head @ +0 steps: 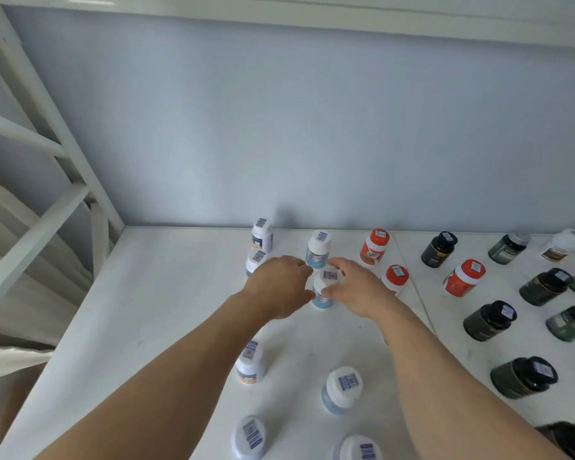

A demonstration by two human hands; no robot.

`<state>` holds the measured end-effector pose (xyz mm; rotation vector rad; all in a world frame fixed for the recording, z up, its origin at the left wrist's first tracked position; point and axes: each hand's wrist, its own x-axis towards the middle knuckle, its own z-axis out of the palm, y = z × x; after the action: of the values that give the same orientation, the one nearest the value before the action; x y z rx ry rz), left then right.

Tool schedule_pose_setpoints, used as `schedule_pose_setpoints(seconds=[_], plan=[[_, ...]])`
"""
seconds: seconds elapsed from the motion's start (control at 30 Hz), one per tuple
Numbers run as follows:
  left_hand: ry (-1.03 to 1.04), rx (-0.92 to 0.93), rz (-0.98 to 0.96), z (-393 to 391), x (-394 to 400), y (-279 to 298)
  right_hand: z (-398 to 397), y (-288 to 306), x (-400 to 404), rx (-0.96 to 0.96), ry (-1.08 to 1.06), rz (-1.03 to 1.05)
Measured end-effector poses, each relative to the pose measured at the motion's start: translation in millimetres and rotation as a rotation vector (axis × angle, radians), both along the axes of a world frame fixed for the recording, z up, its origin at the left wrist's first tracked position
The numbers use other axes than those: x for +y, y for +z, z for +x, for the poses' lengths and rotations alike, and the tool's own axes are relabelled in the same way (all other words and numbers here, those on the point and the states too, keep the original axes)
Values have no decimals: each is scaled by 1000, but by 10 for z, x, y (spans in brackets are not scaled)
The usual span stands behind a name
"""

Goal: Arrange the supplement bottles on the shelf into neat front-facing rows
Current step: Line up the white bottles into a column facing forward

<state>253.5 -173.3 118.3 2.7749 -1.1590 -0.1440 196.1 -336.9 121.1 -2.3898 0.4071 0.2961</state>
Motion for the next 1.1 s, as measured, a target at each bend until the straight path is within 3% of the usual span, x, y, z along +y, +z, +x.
schedule_pose_setpoints(seconds=[0.27, 0.53, 0.67, 1.1], plan=[[170, 145, 151, 1, -317, -175, 76, -76, -284, -33, 53, 96], [338, 480, -138, 77, -391, -181, 146, 121, -450, -127, 23, 111], [312, 570, -217, 96, -370, -153, 164, 171, -433, -174, -3, 117], [199, 605, -128, 155, -265, -119, 140, 184, -333, -198, -32, 128]])
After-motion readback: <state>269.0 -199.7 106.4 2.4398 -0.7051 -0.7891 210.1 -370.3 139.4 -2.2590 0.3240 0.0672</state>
